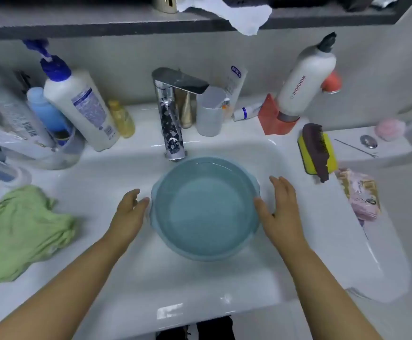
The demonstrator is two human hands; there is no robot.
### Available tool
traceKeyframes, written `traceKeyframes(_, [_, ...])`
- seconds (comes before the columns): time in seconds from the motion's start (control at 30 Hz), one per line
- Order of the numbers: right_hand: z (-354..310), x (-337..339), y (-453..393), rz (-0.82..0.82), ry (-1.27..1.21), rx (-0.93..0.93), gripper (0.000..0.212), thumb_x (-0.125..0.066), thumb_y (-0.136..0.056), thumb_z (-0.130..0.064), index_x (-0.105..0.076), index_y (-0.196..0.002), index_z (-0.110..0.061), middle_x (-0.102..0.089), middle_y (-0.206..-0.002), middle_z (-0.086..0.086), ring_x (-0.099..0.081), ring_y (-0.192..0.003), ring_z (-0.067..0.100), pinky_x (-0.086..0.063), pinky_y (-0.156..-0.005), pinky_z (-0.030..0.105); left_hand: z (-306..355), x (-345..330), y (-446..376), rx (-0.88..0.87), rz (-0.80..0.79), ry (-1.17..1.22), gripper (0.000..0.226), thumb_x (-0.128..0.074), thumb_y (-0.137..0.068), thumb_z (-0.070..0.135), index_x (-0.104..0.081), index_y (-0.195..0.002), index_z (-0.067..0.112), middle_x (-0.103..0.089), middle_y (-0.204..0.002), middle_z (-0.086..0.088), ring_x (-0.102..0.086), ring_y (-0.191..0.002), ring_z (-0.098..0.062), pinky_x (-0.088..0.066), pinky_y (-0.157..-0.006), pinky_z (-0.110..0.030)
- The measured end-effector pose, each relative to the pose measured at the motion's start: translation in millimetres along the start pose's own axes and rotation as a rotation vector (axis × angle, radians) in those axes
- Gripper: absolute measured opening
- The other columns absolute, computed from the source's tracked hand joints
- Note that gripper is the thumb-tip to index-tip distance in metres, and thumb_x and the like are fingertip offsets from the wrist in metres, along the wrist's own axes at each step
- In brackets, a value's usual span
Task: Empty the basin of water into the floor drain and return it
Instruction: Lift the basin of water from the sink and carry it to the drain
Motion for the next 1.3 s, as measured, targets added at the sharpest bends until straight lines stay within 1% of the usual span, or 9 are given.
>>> traceKeyframes(0.07, [11,-1,-14,-0.012,-0.162,-0.144,0.063,-0.058,-0.096,-0.038,-0.033,-0.151,-0.022,-0.03,-0.157,0.0,-0.032,-0.143,0.02,-0.033,-0.116,0.047,1,-8,-7,0.11,-0.046,0.082,0.047,-0.044,-0.099,0.044,-0.043,-0.142,0.025,-0.044,-0.14,0.007,-0.04,-0.132,-0.018,-0.031,-0.11,-0.036])
traceKeyframes(0.13, [15,-5,-26,-0.061,-0.27,-0.283,0.064,-0.058,-0.095,-0.041,-0.032,-0.152,-0.026,-0.034,-0.155,-0.002,-0.038,-0.139,0.018,-0.036,-0.114,0.044,1,-14,-9,0.184,-0.08,0.155,0.03,-0.044,-0.086,0.046,-0.055,-0.104,0.024,-0.051,-0.106,0.004,-0.045,-0.103,-0.021,-0.037,-0.096,-0.038])
traceKeyframes(0.2, [21,-12,-35,-0.112,-0.353,-0.37,0.065,-0.058,-0.095,-0.044,-0.032,-0.152,-0.026,-0.037,-0.155,-0.002,-0.041,-0.135,0.013,-0.037,-0.112,0.037,4,-24,-12,0.197,-0.1,0.225,0.029,-0.043,-0.088,0.042,-0.055,-0.088,0.015,-0.058,-0.092,-0.003,-0.049,-0.088,-0.024,-0.04,-0.085,-0.036])
traceKeyframes(0.3, [24,-20,-43,-0.138,-0.463,-0.463,0.058,-0.056,-0.097,-0.042,-0.037,-0.149,-0.024,-0.045,-0.149,-0.005,-0.045,-0.133,0.013,-0.038,-0.112,0.036,1,-34,-8,0.228,-0.121,0.359,0.037,-0.036,-0.105,0.038,-0.068,-0.112,0.021,-0.076,-0.104,0.0,-0.066,-0.098,-0.02,-0.051,-0.087,-0.037])
traceKeyframes(0.5, [24,-34,-51,-0.181,-0.893,-0.625,0.021,-0.056,-0.097,-0.032,-0.071,-0.111,-0.028,-0.075,-0.109,-0.002,-0.07,-0.103,0.022,-0.055,-0.091,0.042,-5,-44,-13,0.35,-0.12,0.701,0.037,-0.047,-0.101,0.044,-0.074,-0.116,0.023,-0.073,-0.117,-0.006,-0.069,-0.107,-0.025,-0.05,-0.095,-0.045])
traceKeyframes(0.63, [29,-39,-50,-0.226,-1.051,-0.622,0.03,-0.055,-0.099,-0.028,-0.067,-0.124,-0.017,-0.07,-0.122,0.015,-0.066,-0.112,0.036,-0.054,-0.094,0.052,-4,-50,-11,0.414,-0.118,0.877,0.048,-0.044,-0.099,0.054,-0.082,-0.096,0.025,-0.075,-0.113,-0.005,-0.072,-0.101,-0.023,-0.048,-0.096,-0.045])
traceKeyframes(0.77, [35,-39,-50,-0.243,-1.127,-0.649,0.032,-0.05,-0.103,-0.024,-0.064,-0.128,-0.01,-0.066,-0.126,0.021,-0.063,-0.115,0.041,-0.052,-0.096,0.055,-2,-54,-10,0.413,-0.115,0.927,0.052,-0.041,-0.098,0.058,-0.081,-0.103,0.025,-0.074,-0.117,-0.005,-0.071,-0.103,-0.024,-0.052,-0.098,-0.046])
traceKeyframes(1.03, [34,-21,-39,-0.168,-1.192,-0.715,0.026,-0.057,-0.1,-0.021,-0.069,-0.122,-0.016,-0.073,-0.116,0.011,-0.071,-0.102,0.03,-0.058,-0.081,0.041,13,-60,-8,0.384,-0.145,0.906,0.05,-0.047,-0.096,0.059,-0.073,-0.12,0.024,-0.07,-0.125,-0.008,-0.068,-0.111,-0.026,-0.051,-0.1,-0.046])
traceKeyframes(1.3, [22,14,-35,-0.126,-1.236,-0.687,0.025,-0.055,-0.1,-0.02,-0.07,-0.12,-0.017,-0.074,-0.115,0.008,-0.071,-0.103,0.028,-0.057,-0.087,0.044,35,-68,14,0.392,-0.163,0.965,0.043,-0.046,-0.099,0.052,-0.079,-0.104,0.025,-0.074,-0.113,-0.004,-0.071,-0.101,-0.023,-0.058,-0.09,-0.042])
Point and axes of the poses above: each hand's wrist, its own y-axis away from the middle knuckle, its own x-axis out of the back of the hand, z = x × y, the point moved 1 cm from there along -y, towards the middle knuckle
